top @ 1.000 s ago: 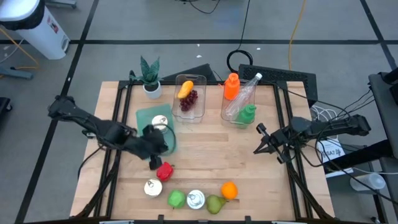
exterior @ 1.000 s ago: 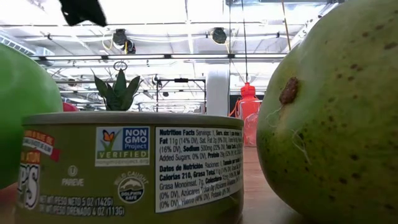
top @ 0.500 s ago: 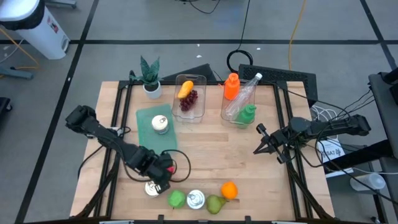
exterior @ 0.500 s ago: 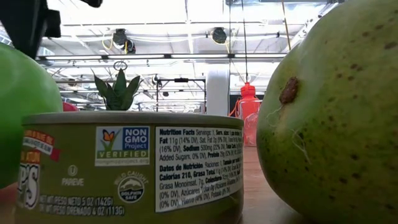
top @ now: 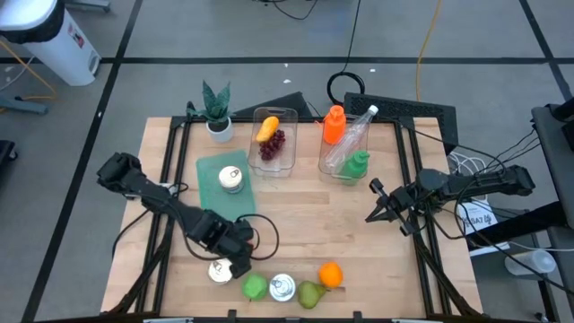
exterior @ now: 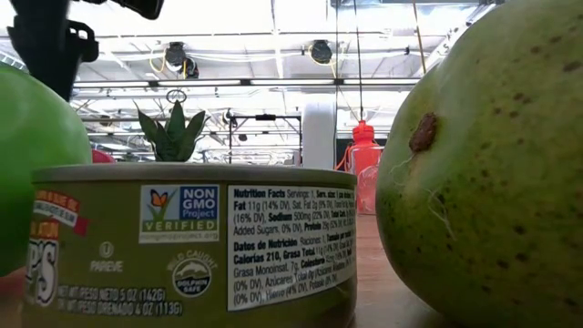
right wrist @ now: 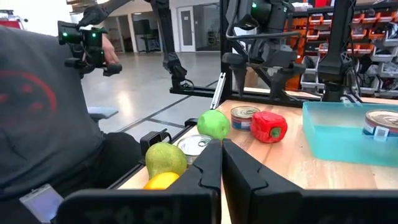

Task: Pick & Place Food Item
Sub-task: Put the red chili pepper into the left transparent bin

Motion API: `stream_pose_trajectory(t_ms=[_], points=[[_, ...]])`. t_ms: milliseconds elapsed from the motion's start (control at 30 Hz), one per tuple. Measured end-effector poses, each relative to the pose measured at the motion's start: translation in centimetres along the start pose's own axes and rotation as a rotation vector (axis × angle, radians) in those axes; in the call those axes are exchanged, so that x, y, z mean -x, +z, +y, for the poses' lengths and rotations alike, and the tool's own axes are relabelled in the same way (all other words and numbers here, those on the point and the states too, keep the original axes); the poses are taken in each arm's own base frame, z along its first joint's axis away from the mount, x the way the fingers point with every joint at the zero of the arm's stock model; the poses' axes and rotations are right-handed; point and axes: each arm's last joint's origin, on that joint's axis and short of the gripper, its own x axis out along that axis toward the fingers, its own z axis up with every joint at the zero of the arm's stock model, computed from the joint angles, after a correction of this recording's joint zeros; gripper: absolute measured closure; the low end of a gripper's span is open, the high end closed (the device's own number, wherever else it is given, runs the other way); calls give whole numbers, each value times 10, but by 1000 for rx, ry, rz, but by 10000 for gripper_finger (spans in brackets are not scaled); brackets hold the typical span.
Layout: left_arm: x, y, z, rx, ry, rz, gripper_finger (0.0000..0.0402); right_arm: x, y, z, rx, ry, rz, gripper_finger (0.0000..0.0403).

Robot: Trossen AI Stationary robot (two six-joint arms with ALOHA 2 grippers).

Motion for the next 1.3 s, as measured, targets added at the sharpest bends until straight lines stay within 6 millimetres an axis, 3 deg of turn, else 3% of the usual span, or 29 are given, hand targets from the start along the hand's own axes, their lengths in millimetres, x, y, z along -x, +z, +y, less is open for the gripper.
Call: stream_pose_trajectory(t_ms=[100, 267, 500, 967, 1300], points=[[-2, 3, 2, 11, 17, -7, 39, 0, 0, 0, -3, 0, 0, 401], [-12, 4, 4, 14, 62, 19, 6, -1, -1, 0, -6, 0, 6, 401], [-40, 6, 6, -4, 162, 110, 4, -3, -3, -2, -16, -3, 31, 401], [-49, 14, 9, -49, 221, 54, 8, -7, -6, -4, -25, -7, 57, 401], [-82, 17, 8, -150, 236, 141, 9, -7, -7, -4, -26, -8, 60, 401]])
